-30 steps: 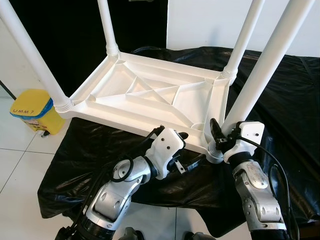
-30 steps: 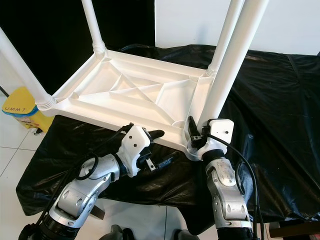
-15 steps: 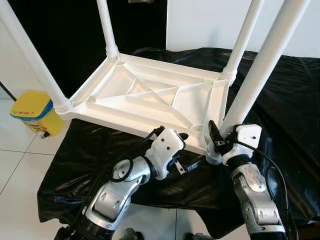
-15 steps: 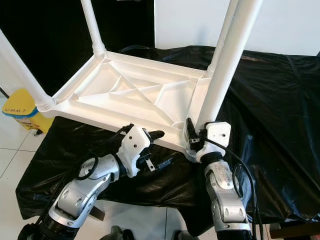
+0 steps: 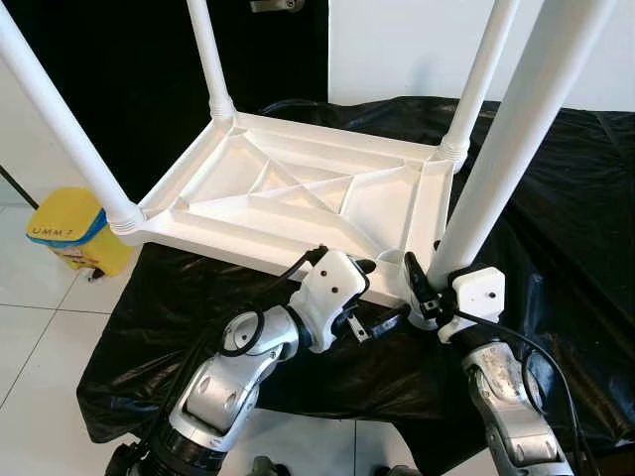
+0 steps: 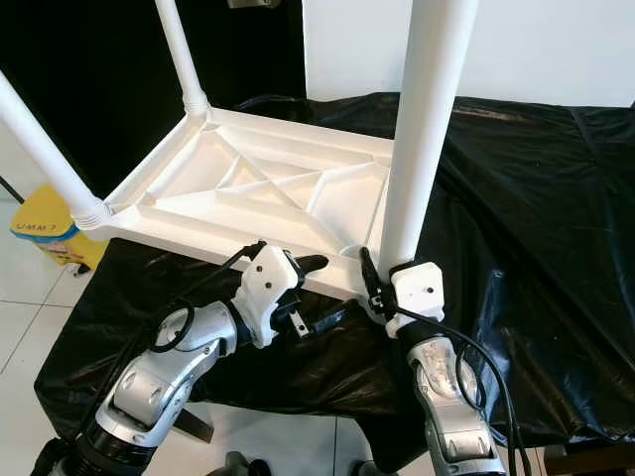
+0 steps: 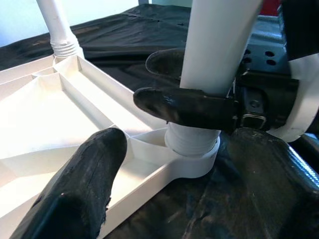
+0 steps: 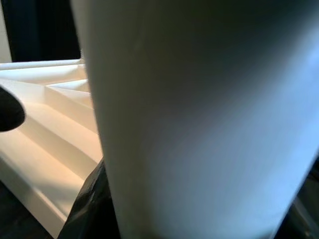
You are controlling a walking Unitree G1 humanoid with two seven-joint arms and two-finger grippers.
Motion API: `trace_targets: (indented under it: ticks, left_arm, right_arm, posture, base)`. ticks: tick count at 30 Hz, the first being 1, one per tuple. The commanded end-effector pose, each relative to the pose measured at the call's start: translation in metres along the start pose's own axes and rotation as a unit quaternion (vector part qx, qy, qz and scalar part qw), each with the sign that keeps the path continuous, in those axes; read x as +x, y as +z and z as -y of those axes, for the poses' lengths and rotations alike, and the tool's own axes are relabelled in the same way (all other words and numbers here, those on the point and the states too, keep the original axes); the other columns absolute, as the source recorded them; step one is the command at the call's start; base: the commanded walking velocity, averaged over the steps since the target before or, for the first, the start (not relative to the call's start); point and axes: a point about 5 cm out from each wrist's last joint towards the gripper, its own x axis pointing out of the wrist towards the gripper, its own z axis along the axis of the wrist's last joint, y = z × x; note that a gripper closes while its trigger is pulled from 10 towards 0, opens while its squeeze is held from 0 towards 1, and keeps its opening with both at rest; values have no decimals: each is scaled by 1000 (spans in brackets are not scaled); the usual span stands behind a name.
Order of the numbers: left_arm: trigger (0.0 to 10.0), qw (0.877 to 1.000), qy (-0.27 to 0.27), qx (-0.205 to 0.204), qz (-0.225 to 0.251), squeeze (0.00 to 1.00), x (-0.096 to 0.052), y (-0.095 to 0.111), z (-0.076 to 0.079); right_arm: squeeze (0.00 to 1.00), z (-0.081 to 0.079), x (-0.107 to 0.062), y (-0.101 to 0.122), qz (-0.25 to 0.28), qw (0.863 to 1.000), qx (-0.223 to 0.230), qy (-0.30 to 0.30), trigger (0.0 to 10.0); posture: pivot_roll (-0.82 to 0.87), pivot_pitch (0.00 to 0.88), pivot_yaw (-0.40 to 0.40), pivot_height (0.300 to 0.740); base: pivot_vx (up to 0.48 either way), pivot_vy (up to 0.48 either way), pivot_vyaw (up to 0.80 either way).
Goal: Building children table
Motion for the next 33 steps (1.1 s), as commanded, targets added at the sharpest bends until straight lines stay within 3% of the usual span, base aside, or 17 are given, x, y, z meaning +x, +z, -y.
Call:
trace_targets:
  ticks: [1,10,15,18,33]
  left_arm:
    - [10000,1000,-24,4,-3,0,0,1,4]
    - [10000,1000,-26,6,-3,0,0,2,4]
    - [10000,1000,-26,7,-2,0,0,3,3]
    - [10000,1000,-23,8,-2,0,1,4,3]
    - [10000,1000,-14,10,-1,0,2,4,1]
  right_arm:
    - [0,-12,-13,-24,-62,997,2,36,10000]
    - [0,-18,-17,-26,-55,995,-29,74,10000]
    - [0,-19,-18,-30,-81,994,-8,75,10000]
    - [0,-14,-12,-36,-136,990,-15,43,10000]
    - [0,-10,-9,-34,-167,983,67,-27,10000]
  posture:
    - [-110,118,61,740]
    - [-110,119,68,740]
    - [-111,124,66,740]
    - [-115,128,64,740]
    - [-115,143,48,740]
  base:
    - [0,0,0]
    - [0,0,0]
    - [0,0,0]
    - [0,0,0]
    - [0,0,0]
